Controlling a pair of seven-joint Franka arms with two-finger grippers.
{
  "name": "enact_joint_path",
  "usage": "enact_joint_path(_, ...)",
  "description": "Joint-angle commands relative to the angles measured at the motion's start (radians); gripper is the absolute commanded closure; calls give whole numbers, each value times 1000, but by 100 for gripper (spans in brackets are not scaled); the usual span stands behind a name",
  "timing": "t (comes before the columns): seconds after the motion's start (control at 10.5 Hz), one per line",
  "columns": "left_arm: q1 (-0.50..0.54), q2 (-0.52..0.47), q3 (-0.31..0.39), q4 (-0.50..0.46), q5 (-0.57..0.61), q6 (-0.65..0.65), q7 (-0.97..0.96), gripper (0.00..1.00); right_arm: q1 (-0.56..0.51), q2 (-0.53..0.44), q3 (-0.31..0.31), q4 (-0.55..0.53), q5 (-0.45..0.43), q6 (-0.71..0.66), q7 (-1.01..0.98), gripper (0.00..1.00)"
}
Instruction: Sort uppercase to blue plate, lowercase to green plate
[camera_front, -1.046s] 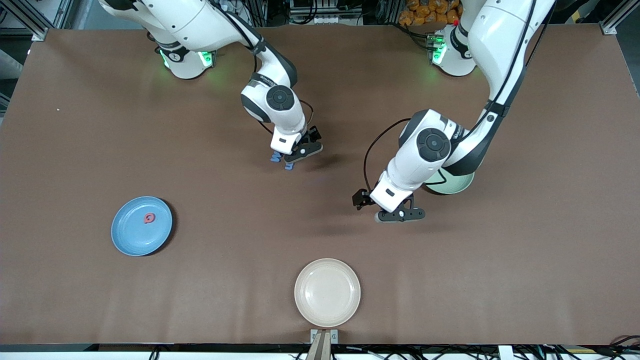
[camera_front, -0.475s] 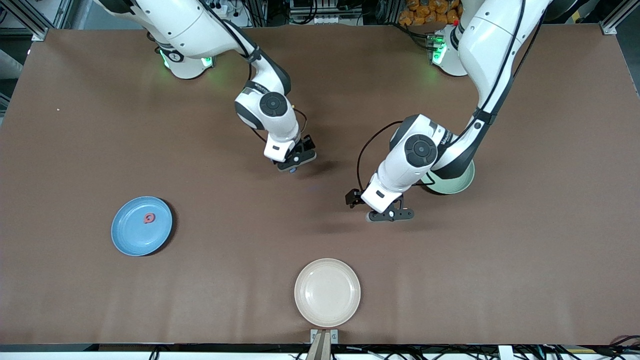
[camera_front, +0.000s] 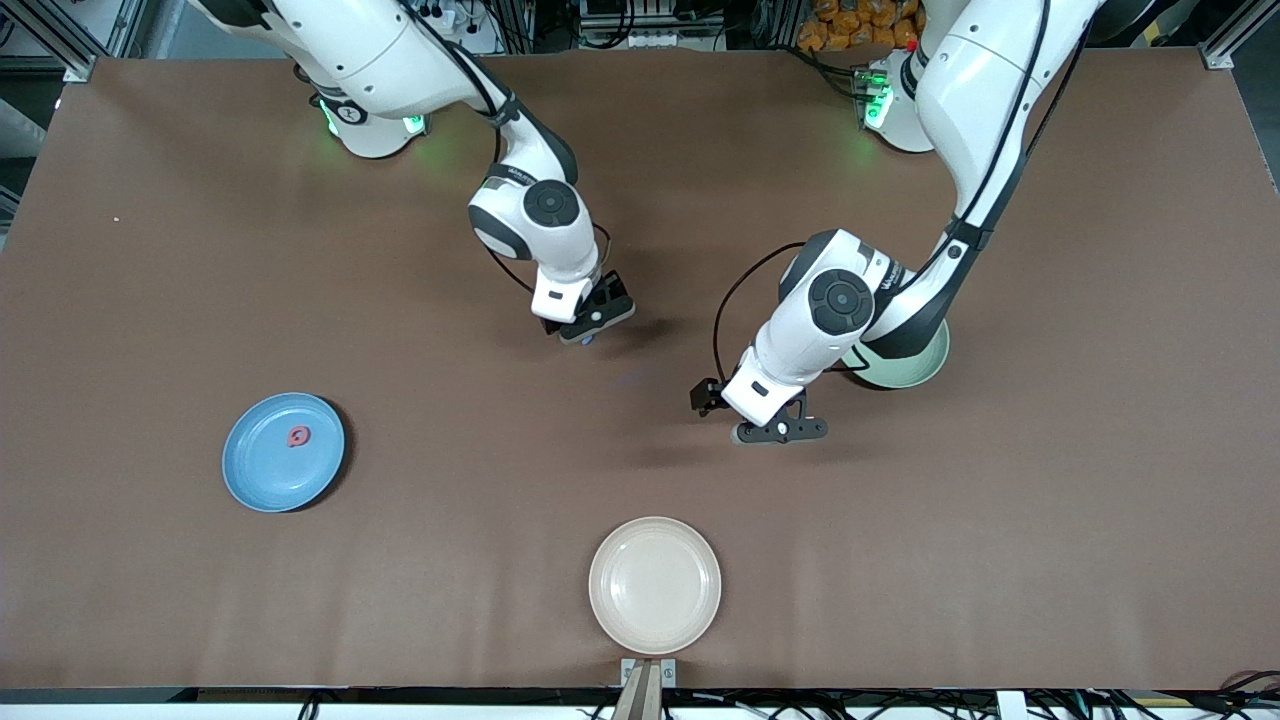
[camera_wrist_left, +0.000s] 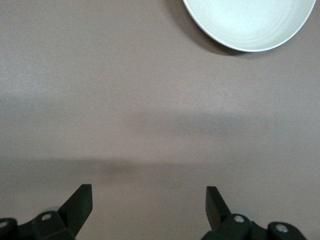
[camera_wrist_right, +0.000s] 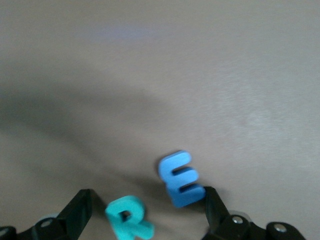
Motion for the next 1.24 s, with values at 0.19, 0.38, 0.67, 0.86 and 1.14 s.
enact_joint_path(0.19, -8, 12, 4, 14, -4, 6, -10, 0, 39, 2, 12, 4, -102, -1, 19, 0)
enact_joint_path(0.38, -8, 12, 4, 14, -4, 6, -9, 0, 42, 3, 14, -8, -182, -2, 18, 0)
enact_joint_path(0.67, -8, 8, 4, 12, -1, 6, -7, 0, 27, 2, 14, -14, -212, -36, 8, 0)
enact_joint_path(0.86, -8, 0, 3, 14, -3, 6, -9, 0, 12, -7, 15, -46, -212, -42, 21, 0)
enact_joint_path(1.14, -14, -3, 1, 11, 0, 6, -1, 0, 3, -20, 24, -63, -210, -42, 22, 0)
